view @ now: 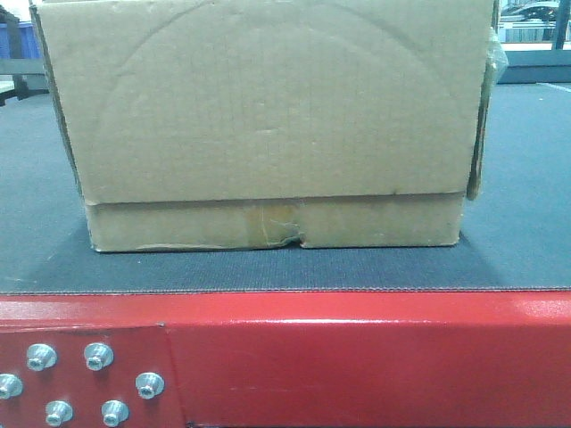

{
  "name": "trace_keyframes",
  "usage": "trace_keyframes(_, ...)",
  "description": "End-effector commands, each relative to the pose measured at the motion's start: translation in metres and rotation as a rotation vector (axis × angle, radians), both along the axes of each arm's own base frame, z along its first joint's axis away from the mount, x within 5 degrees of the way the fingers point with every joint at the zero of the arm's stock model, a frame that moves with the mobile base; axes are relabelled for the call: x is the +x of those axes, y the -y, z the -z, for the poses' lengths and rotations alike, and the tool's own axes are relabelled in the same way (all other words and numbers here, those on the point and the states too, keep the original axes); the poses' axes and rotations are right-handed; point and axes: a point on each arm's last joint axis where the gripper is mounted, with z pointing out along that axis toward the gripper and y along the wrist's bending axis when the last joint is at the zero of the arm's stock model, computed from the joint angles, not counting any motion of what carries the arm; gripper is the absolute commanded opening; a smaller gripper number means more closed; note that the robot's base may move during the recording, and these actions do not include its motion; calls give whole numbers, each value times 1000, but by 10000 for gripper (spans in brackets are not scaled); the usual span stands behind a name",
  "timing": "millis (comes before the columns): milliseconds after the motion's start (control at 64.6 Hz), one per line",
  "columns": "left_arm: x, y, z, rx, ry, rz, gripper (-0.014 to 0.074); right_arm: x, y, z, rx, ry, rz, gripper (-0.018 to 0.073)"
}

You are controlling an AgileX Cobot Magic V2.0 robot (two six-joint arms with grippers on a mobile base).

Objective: Grab carton from right shelf to conveyor

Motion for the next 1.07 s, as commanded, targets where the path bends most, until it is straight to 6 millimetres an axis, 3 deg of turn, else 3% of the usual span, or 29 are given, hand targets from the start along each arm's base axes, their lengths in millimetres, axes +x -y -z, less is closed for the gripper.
trace_keyframes(0,-1,0,-3,6,23,-3,15,-1,1,-3,-5,40,10,-69)
trace_keyframes(1052,-1,0,-3,6,23,-3,15,-1,1,-3,-5,40,10,-69)
